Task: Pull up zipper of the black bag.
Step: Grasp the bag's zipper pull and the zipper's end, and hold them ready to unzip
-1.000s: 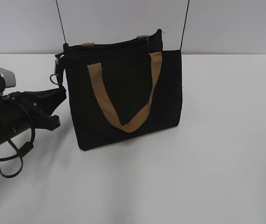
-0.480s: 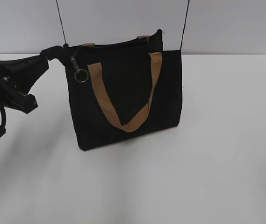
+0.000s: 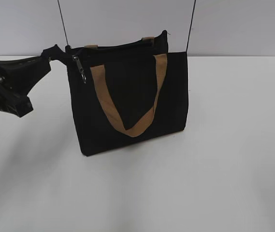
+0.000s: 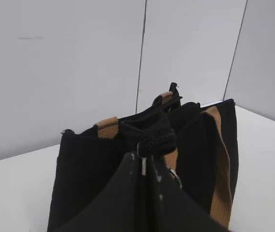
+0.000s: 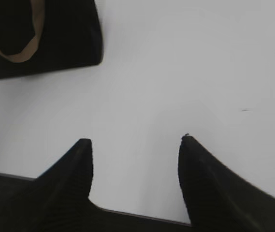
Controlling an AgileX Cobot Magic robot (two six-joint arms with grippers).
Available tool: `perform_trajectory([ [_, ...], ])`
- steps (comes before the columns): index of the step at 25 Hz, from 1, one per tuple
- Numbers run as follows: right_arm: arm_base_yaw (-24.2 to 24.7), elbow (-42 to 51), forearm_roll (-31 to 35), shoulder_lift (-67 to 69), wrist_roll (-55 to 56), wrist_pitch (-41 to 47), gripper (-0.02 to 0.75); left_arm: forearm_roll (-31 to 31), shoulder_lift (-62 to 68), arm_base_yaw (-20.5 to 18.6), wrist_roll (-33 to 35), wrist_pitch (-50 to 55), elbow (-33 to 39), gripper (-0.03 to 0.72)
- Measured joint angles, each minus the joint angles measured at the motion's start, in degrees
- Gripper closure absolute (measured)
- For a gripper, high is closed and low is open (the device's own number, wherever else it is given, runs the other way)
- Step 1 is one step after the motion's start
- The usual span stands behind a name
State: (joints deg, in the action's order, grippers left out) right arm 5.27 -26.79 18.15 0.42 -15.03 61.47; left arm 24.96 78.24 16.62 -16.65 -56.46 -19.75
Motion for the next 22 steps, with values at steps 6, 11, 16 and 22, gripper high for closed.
perform_trajectory([
  [6, 0.0, -0.9, 10.0, 9.7, -11.7, -0.9, 0.307, 0.4, -2.2, 0.0, -2.2, -0.1, -0.2, 0.687],
  [11, 0.0, -3.2, 16.2, 18.9, -21.1, -6.8, 0.307, 0.4, -2.6, 0.0, -3.4, 0.0, -2.1, 0.687],
  [16, 0.0, -3.4, 24.6, 27.6, -29.7, -12.3, 0.307, 0.2, -2.6, 0.0, -3.5, 1.5, -5.0, 0.687],
  [22, 0.0, -3.5, 38.6, 37.1, -43.9, -15.8, 0.307, 0.1, -2.1, 0.0, -3.5, 2.1, -5.7, 0.687],
])
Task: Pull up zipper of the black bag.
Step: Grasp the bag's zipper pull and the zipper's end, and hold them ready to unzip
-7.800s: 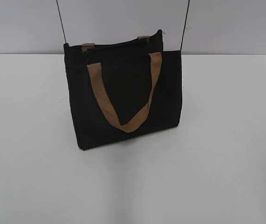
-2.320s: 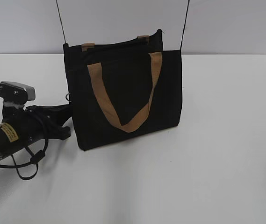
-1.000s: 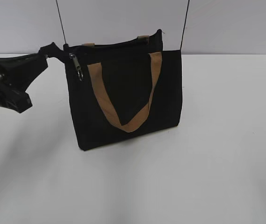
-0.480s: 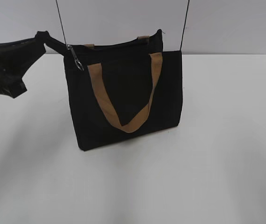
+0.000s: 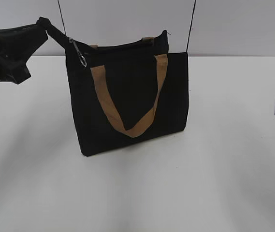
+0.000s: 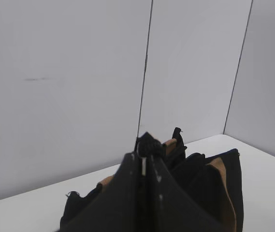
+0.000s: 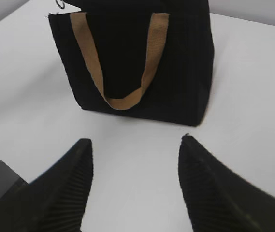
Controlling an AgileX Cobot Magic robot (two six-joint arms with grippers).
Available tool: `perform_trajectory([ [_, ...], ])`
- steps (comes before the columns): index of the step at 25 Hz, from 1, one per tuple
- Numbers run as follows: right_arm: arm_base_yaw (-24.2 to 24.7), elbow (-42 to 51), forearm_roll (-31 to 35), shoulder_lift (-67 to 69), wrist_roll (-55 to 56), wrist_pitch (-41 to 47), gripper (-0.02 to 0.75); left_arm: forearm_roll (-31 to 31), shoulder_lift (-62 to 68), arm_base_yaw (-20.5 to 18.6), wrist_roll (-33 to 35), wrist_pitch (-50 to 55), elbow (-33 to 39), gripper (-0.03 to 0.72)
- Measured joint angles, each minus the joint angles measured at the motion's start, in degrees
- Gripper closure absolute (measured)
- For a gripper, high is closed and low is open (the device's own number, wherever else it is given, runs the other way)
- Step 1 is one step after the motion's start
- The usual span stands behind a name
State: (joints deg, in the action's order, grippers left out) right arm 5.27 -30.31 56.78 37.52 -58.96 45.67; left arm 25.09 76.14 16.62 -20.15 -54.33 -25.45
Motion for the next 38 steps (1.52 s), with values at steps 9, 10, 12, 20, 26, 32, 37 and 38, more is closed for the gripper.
perform_trajectory([
  [9, -1.0, -6.3, 10.0, 14.7, -12.8, -1.0, 0.307, -2.9, 1.8, 0.0, 0.0, -1.7, -0.3, 0.687],
  [10, -2.2, -7.1, 10.0, 16.0, -13.0, -1.6, 0.307, -2.9, 1.8, 0.0, 0.0, -1.7, -0.6, 0.687],
  [12, -6.0, -8.2, 10.0, 18.7, -13.2, -3.3, 0.307, -2.9, 1.8, 0.0, 0.0, -1.8, -1.0, 0.687],
  [20, -22.1, -14.7, 10.0, 30.7, -13.3, -15.1, 0.307, -2.9, 2.1, 0.0, 0.0, -1.8, -1.2, 0.687],
  [26, -30.5, -22.6, 10.0, 42.1, -14.3, -20.1, 0.307, -2.9, 2.1, 0.0, 0.0, -1.8, -1.2, 0.687],
  [32, -35.7, -29.4, 10.0, 50.9, -18.5, -24.6, 0.307, -2.9, 2.1, 0.0, 0.0, -1.8, -1.2, 0.687],
  [37, -39.1, -34.2, 10.0, 56.0, -22.6, -28.0, 0.307, -2.9, 2.1, 0.0, 0.0, -1.8, -1.2, 0.687],
  [38, -39.6, -35.0, 10.0, 57.0, -23.0, -28.4, 0.307, -2.9, 2.1, 0.0, 0.0, -1.8, -1.2, 0.687],
])
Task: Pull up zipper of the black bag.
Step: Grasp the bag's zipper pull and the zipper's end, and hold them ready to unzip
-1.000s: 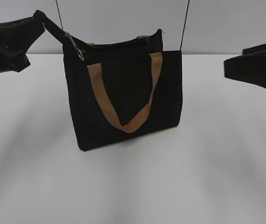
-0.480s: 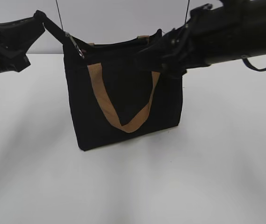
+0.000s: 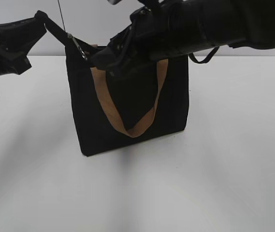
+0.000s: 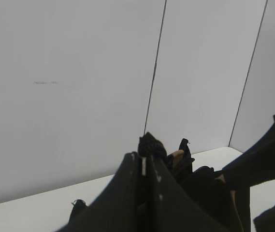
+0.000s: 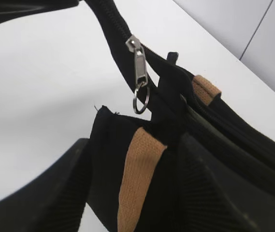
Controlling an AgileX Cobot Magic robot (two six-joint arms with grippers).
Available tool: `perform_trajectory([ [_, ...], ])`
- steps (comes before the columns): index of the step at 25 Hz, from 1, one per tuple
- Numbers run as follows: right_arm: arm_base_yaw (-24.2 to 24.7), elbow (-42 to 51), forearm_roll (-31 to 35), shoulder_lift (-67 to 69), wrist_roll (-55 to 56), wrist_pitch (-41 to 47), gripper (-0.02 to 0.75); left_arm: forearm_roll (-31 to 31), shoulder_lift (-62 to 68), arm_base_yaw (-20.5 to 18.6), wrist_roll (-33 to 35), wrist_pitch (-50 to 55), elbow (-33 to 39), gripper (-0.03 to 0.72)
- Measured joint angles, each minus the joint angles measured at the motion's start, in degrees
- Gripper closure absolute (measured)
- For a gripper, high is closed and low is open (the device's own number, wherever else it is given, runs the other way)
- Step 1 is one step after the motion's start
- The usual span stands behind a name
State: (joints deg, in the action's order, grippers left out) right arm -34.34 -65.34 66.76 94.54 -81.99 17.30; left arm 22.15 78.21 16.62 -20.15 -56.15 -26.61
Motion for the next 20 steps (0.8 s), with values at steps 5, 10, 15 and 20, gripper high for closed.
perform_trajectory([
  [5, -1.1, -3.4, 0.0, 4.3, -0.7, -1.4, 0.307, 0.0, 0.0, 0.0, 0.0, 0.0, 0.0, 0.687],
  [10, -2.2, -6.8, 0.3, 7.6, -0.4, -1.7, 0.307, 0.0, 0.0, 0.0, 0.0, 0.0, 0.0, 0.687],
  [15, -2.3, -8.5, 0.4, 10.3, 2.1, -2.5, 0.307, 0.0, 0.0, 0.0, 0.0, 0.0, 0.0, 0.687],
  [20, -2.3, -8.6, 0.4, 10.7, 3.1, -2.6, 0.364, 0.0, 0.0, 0.0, 0.0, 0.0, 0.0, 0.687],
])
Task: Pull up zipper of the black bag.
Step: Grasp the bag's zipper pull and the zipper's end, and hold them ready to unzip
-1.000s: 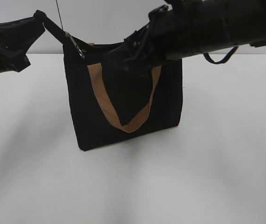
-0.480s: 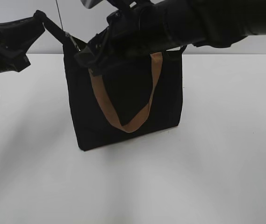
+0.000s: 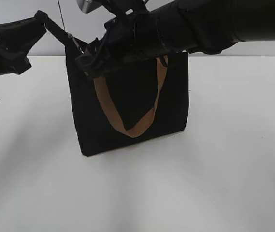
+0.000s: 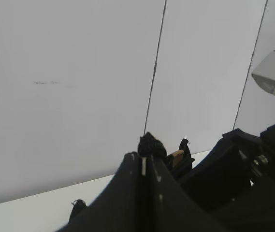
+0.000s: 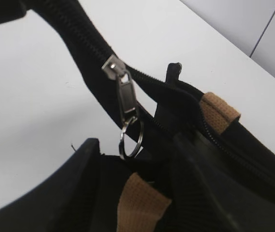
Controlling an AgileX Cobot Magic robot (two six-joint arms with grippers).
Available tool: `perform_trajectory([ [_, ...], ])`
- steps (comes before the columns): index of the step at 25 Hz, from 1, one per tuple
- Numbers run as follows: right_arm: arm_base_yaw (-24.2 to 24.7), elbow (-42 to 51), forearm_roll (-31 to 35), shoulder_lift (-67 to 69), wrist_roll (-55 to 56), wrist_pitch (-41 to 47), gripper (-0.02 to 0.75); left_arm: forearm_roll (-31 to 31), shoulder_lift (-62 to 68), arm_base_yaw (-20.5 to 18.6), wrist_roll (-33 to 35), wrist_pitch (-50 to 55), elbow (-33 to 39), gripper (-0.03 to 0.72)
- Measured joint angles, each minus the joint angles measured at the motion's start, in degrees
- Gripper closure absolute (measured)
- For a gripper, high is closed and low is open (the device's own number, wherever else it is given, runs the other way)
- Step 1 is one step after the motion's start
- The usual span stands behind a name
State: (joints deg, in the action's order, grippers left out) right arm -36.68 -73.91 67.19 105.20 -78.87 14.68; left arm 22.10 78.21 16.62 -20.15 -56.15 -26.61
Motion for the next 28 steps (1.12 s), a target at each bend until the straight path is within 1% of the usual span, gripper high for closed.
perform_trajectory([
  [4, 0.0, 0.0, 0.0, 0.0, 0.2, -0.1, 0.479, 0.0, 0.0, 0.0, 0.0, 0.0, 0.0, 0.687],
  [7, 0.0, 0.0, 0.0, 0.0, 0.2, -0.1, 0.522, 0.0, 0.0, 0.0, 0.0, 0.0, 0.0, 0.687],
  [28, 0.0, 0.0, 0.0, 1.0, 3.8, -2.7, 0.548, 0.0, 0.0, 0.0, 0.0, 0.0, 0.0, 0.687],
])
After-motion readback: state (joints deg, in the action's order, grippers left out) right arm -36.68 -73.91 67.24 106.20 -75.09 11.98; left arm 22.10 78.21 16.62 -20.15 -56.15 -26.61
